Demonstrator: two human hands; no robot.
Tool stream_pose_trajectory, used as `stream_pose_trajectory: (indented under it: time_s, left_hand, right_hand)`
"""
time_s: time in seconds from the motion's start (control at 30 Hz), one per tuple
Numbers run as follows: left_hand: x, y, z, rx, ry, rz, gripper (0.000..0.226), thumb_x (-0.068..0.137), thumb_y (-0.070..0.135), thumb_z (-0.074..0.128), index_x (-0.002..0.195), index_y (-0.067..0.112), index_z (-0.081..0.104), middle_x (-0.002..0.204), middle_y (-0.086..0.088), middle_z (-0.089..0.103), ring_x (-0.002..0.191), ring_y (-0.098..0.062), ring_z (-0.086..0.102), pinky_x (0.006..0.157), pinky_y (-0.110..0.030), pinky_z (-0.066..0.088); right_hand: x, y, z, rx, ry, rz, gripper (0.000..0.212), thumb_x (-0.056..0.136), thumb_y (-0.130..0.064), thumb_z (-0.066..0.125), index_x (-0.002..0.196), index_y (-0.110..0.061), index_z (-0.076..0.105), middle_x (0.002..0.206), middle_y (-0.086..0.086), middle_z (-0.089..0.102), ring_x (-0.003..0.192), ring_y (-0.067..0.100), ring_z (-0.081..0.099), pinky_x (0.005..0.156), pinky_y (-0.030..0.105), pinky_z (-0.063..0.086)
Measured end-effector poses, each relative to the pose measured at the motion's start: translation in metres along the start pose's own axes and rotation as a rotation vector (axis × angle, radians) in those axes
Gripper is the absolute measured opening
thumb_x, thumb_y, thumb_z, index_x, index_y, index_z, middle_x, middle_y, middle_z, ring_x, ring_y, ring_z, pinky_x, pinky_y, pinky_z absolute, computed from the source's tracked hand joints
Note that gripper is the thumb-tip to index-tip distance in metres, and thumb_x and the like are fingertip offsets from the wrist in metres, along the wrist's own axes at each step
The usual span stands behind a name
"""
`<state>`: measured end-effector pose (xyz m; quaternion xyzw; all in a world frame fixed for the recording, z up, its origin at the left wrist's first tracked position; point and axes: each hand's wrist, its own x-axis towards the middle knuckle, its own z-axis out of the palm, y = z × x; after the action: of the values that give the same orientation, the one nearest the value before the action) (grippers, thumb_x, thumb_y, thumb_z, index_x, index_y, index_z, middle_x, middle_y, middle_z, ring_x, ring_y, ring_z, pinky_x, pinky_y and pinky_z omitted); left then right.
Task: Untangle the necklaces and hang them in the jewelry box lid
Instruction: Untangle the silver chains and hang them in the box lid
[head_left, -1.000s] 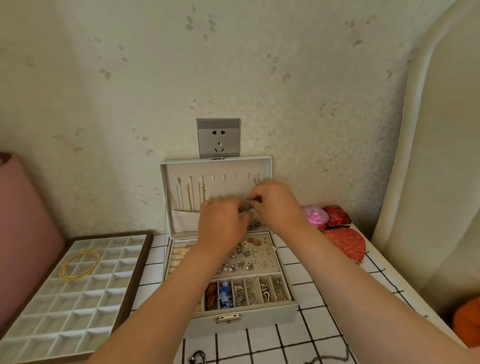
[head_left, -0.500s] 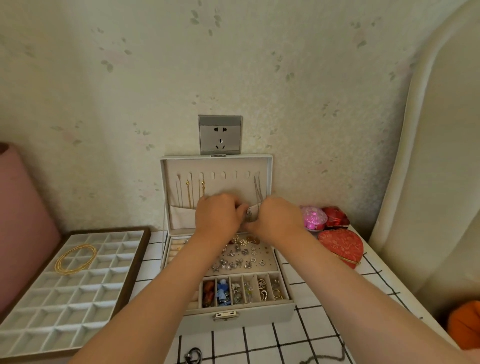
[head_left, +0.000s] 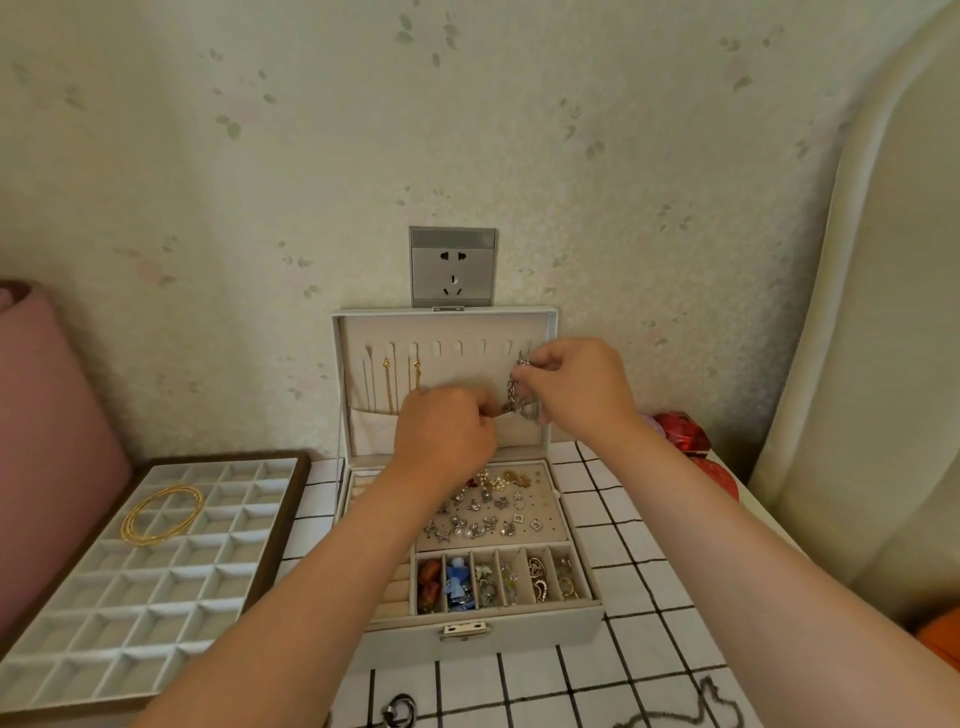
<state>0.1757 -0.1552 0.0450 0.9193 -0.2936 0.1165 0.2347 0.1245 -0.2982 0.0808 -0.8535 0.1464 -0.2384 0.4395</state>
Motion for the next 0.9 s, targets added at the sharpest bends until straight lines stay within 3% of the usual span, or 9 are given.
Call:
stream_pose_trajectory:
  time_s: [0.07,0.17,0.33,0.47,0.57,0.67,0.77,0.9]
  left_hand:
    - [0.0,0.001,0.001,-0.009,0.009,-0.024,0.031,0.088,0.018,0.049,0.106,0.026,0.074,0.095,0.002,0.074,0.092,-0.021,0.066,0.097,-0.034,0.038]
    - [-0.001,0.001,0.002,-0.024,0.013,-0.026,0.031,0.089,0.02,0.049,0.106,0.028,0.074,0.097,0.004,0.074,0.094,-0.02,0.065,0.098,-0.034,0.037]
    - [-0.001,-0.001,0.004,-0.013,0.038,0.016,0.032,0.088,0.02,0.052,0.11,0.028,0.073,0.103,0.007,0.074,0.1,-0.017,0.065,0.102,-0.034,0.035]
    - [0.001,-0.003,0.009,0.002,0.047,0.071,0.034,0.086,0.022,0.054,0.115,0.028,0.071,0.106,0.007,0.073,0.102,-0.016,0.063,0.1,-0.033,0.035]
    - [0.001,-0.003,0.012,0.035,0.045,0.112,0.033,0.087,0.022,0.052,0.113,0.028,0.071,0.108,0.008,0.07,0.103,-0.016,0.06,0.099,-0.034,0.034]
    - [0.002,-0.004,0.013,0.054,0.026,0.1,0.028,0.086,0.023,0.052,0.105,0.025,0.072,0.103,0.007,0.069,0.1,-0.017,0.059,0.096,-0.033,0.033]
    - [0.002,-0.005,0.013,0.066,0.014,0.092,0.026,0.085,0.024,0.051,0.101,0.023,0.071,0.101,0.005,0.069,0.098,-0.019,0.058,0.094,-0.033,0.033]
    - [0.0,-0.005,0.011,0.055,0.011,0.105,0.027,0.086,0.024,0.051,0.105,0.022,0.071,0.103,0.004,0.069,0.099,-0.019,0.058,0.096,-0.034,0.034]
  right_hand:
    - [0.0,0.001,0.004,0.095,0.017,-0.015,0.014,0.087,-0.011,0.074,0.1,-0.016,0.073,0.086,-0.003,0.072,0.039,0.004,0.06,0.043,0.016,0.047]
    - [0.003,0.013,0.011,0.076,-0.051,-0.049,0.029,0.088,-0.007,0.071,0.116,-0.014,0.071,0.091,-0.003,0.073,0.043,0.01,0.062,0.051,0.024,0.056]
    - [0.009,0.014,0.002,-0.246,0.002,-0.236,0.017,0.087,-0.011,0.067,0.097,-0.021,0.077,0.09,-0.009,0.072,0.081,0.006,0.066,0.08,0.024,0.055]
    - [0.005,0.01,-0.008,-0.693,-0.103,-0.226,0.017,0.082,-0.027,0.06,0.073,-0.02,0.073,0.07,-0.007,0.066,0.069,0.017,0.062,0.061,0.026,0.05]
    - [0.002,0.011,-0.003,-0.951,-0.098,-0.229,0.026,0.08,-0.042,0.062,0.067,-0.019,0.065,0.063,-0.003,0.058,0.06,0.018,0.056,0.051,0.024,0.039]
    - [0.0,0.012,0.008,-1.033,-0.066,-0.259,0.031,0.082,-0.043,0.067,0.066,-0.018,0.056,0.059,-0.005,0.044,0.059,0.018,0.05,0.05,0.025,0.029]
    - [0.004,0.017,0.01,-1.065,-0.044,-0.275,0.011,0.088,-0.026,0.064,0.081,-0.018,0.067,0.072,-0.001,0.056,0.073,0.024,0.062,0.057,0.027,0.034]
    - [0.006,0.028,0.005,-1.022,-0.025,-0.324,0.016,0.088,-0.019,0.056,0.088,-0.019,0.072,0.083,0.001,0.068,0.076,0.023,0.064,0.053,0.026,0.03]
